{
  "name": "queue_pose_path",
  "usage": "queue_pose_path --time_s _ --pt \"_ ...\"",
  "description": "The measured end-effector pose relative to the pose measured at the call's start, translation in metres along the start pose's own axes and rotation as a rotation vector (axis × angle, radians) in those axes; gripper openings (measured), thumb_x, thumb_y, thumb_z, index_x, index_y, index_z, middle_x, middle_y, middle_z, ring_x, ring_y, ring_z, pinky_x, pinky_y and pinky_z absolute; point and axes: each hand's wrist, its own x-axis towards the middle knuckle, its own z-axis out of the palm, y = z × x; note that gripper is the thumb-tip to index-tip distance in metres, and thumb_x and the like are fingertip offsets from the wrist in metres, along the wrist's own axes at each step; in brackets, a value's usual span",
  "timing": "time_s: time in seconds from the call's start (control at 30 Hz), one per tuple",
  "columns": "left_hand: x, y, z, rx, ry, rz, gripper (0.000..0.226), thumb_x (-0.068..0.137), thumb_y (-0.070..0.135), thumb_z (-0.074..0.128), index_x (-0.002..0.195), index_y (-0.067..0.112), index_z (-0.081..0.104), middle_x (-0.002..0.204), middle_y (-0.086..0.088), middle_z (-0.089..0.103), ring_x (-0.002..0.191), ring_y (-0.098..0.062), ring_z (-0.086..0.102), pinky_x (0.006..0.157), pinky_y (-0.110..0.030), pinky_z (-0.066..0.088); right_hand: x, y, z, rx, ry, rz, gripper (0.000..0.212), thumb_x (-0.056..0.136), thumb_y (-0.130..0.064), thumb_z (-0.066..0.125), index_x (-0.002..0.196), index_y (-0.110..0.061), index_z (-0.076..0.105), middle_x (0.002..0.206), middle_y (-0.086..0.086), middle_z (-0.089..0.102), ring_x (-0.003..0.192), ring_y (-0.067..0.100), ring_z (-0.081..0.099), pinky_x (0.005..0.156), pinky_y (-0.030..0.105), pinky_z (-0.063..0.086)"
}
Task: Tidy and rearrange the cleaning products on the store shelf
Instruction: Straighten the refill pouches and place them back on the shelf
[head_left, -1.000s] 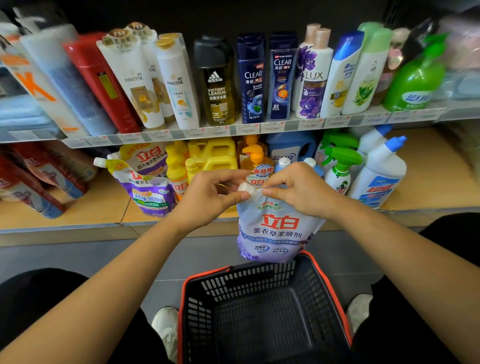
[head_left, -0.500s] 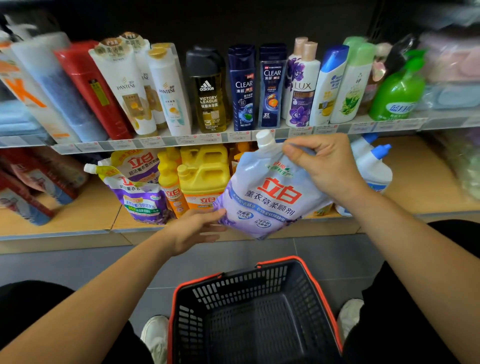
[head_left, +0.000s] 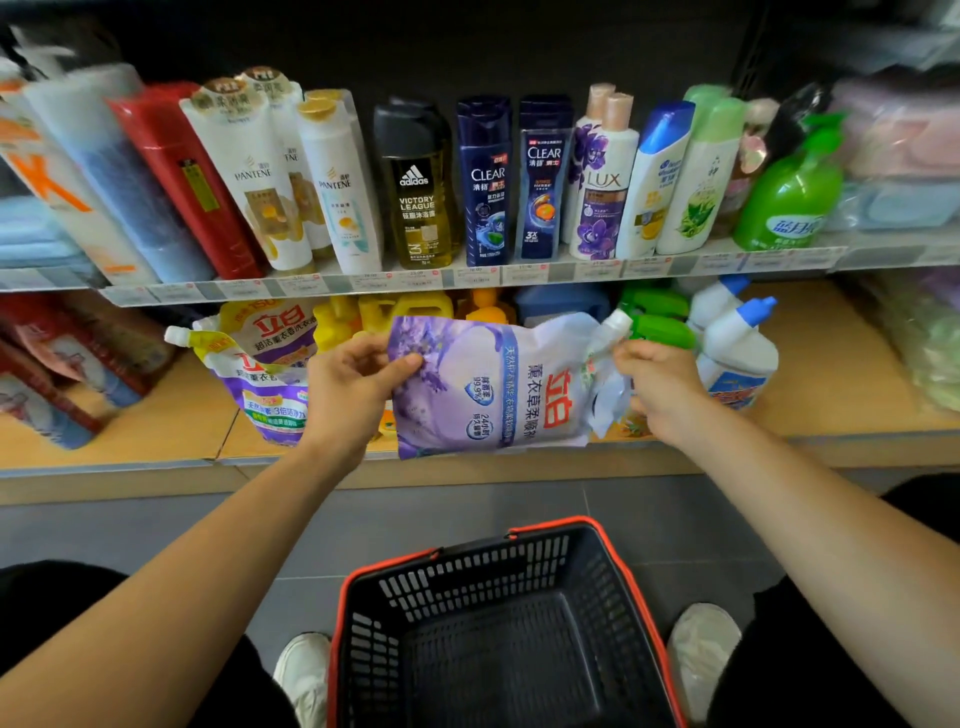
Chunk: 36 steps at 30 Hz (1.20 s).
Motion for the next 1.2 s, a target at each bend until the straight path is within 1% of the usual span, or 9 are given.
queue_pose_path --time_s 0.1,0.2,0.47,0.57,0.73,0.87,1.07,1.13,1.2 --pt "-0.003 0.008 0.0 0.046 0.006 0.041 0.017 0.081 0.015 0.083 0.088 0.03 0.08 0.08 -0.001 0.077 0.073 -0.012 0.071 0.062 -0.028 0.061 -0.002 0.019 0.002 0.051 -0.166 0.16 0.02 0.098 -0.01 0.058 0.115 -0.012 0.069 0.109 0.009 0.071 0.093 0.023 0.067 0.082 0.04 0.055" --pt "-0.009 0.01 -0.002 0.09 -0.023 0.028 0.015 0.082 0.016 0.083 0.092 0.027 0.08 0.083 -0.007 0.075 0.073 -0.021 0.069 0.066 -0.036 0.062 -0.008 0.032 0.001 0.101 -0.249 0.231 0.021 0.096 -0.021 0.065 0.116 -0.019 0.068 0.107 0.005 0.075 0.09 0.021 0.072 0.074 0.039 0.058" --pt "-0.045 -0.021 -0.022 0.252 -0.11 -0.199 0.017 0.084 0.005 0.079 0.08 0.017 0.067 0.057 0.006 0.064 0.05 -0.006 0.061 0.049 -0.022 0.052 -0.025 0.049 -0.017 -0.166 -0.303 0.193 0.021 0.091 -0.027 0.071 0.111 -0.02 0.067 0.112 0.007 0.073 0.101 0.026 0.071 0.078 0.045 0.06" --pt "-0.068 -0.039 -0.03 0.282 -0.149 -0.316 0.014 0.085 0.001 0.077 0.086 0.006 0.065 0.065 -0.008 0.063 0.049 -0.011 0.06 0.048 -0.023 0.054 -0.036 0.058 -0.021 -0.309 -0.35 0.128 0.015 0.09 -0.022 0.072 0.102 -0.022 0.063 0.104 0.006 0.071 0.091 0.024 0.072 0.069 0.045 0.061" --pt "-0.107 -0.075 -0.045 0.439 -0.206 -0.49 0.017 0.083 0.003 0.08 0.087 -0.007 0.067 0.072 -0.018 0.066 0.062 -0.024 0.065 0.063 -0.039 0.062 -0.056 0.091 -0.022 -0.546 -0.505 0.135 0.013 0.089 -0.02 0.074 0.092 -0.016 0.062 0.092 0.011 0.07 0.08 0.022 0.07 0.061 0.044 0.061" --pt "-0.132 -0.108 -0.054 0.583 -0.287 -0.627 0.027 0.08 0.004 0.083 0.068 0.004 0.059 0.061 -0.011 0.058 0.054 -0.021 0.063 0.063 -0.041 0.063 -0.072 0.124 -0.015 -0.69 -0.572 0.16 0.014 0.088 -0.017 0.074 0.086 -0.013 0.061 0.085 0.01 0.067 0.071 0.018 0.069 0.054 0.04 0.06" --pt "-0.157 -0.148 -0.06 0.703 -0.478 -0.748 0.037 0.088 0.006 0.076 0.061 0.011 0.051 0.068 -0.014 0.059 0.072 -0.031 0.069 0.08 -0.052 0.062 -0.088 0.167 -0.009 -0.926 -0.665 0.167 0.016 0.087 -0.013 0.075 0.083 -0.009 0.061 0.086 0.017 0.064 0.08 0.035 0.071 0.062 0.05 0.062" --pt "-0.159 -0.156 -0.064 0.655 -0.531 -0.786 0.029 0.093 0.003 0.069 0.07 0.01 0.052 0.075 -0.016 0.059 0.073 -0.029 0.067 0.081 -0.047 0.062 -0.089 0.176 -0.007 -0.975 -0.672 0.153 0.018 0.086 -0.014 0.077 0.079 -0.011 0.06 0.084 0.016 0.064 0.077 0.035 0.071 0.062 0.049 0.062" --pt "-0.161 -0.16 -0.068 0.588 -0.633 -0.836 0.019 0.094 -0.001 0.065 0.083 0.008 0.053 0.08 -0.016 0.06 0.068 -0.023 0.064 0.07 -0.033 0.06 -0.087 0.182 -0.006 -1.052 -0.691 0.119 0.02 0.084 -0.016 0.079 0.079 -0.014 0.06 0.083 0.011 0.064 0.073 0.029 0.066 0.065 0.045 0.061"
